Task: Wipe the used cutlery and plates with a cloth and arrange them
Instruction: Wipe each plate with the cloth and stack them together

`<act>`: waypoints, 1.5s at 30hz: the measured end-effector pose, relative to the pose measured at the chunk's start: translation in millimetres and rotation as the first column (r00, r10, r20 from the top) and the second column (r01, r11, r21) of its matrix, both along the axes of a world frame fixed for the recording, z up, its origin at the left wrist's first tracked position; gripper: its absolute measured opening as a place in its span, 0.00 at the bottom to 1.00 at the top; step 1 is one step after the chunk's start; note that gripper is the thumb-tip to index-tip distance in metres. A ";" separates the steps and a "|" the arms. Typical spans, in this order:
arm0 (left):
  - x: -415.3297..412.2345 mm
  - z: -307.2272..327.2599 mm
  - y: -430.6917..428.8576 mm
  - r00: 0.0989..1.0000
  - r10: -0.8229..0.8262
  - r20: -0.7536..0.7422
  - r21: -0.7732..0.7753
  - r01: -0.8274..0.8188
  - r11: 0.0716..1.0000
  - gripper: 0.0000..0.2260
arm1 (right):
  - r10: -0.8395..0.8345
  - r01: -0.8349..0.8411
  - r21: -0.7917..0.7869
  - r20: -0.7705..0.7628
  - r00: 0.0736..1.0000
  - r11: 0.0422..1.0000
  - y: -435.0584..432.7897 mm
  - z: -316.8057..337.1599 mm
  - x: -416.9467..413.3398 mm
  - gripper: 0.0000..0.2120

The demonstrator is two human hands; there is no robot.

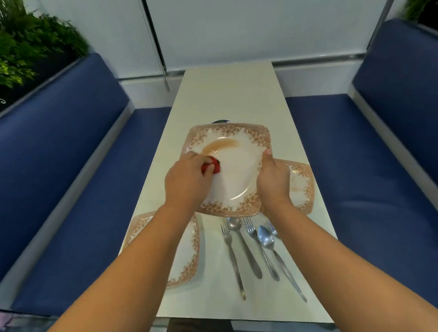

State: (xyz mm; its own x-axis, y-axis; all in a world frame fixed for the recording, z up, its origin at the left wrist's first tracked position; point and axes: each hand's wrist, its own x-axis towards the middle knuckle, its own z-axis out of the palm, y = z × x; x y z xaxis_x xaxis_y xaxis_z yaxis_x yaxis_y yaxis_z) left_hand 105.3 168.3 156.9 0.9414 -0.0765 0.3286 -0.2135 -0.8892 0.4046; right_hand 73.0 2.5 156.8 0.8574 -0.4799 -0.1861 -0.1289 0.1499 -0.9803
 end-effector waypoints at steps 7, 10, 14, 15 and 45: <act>-32.1 -7.3 -31.1 0.958 -0.280 0.055 -0.056 0.283 0.957 0.07 | 0.037 -0.038 -0.057 -0.026 0.999 0.998 6.8 -4.3 4.2 0.23; -13.5 -2.2 -37.8 0.957 -0.261 0.128 -0.040 0.267 0.963 0.07 | 0.088 -0.090 -0.067 -0.028 0.996 0.994 14.2 -5.9 -0.9 0.22; 12.4 3.2 -21.9 0.985 -0.112 0.132 -0.010 0.114 0.993 0.08 | 0.116 -0.118 -0.095 -0.030 0.993 0.988 12.3 -8.1 -6.3 0.22; 15.3 3.0 -14.3 0.989 -0.073 0.127 0.000 0.074 0.997 0.09 | 0.109 -0.110 -0.081 -0.026 0.994 0.991 9.9 -8.4 -6.4 0.22; -28.7 -17.8 -36.5 0.927 -0.341 0.156 -0.077 0.356 0.932 0.06 | 0.094 -0.094 0.015 -0.023 0.995 0.995 10.7 -9.6 -2.3 0.22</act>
State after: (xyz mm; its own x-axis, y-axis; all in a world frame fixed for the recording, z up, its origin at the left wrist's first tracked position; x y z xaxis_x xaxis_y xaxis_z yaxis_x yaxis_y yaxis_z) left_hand 76.6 131.7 139.1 0.8063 -0.3506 0.4765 -0.5623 -0.7042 0.4334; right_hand 70.7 13.2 147.2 0.8938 -0.3946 -0.2130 -0.1661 0.1499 -0.9746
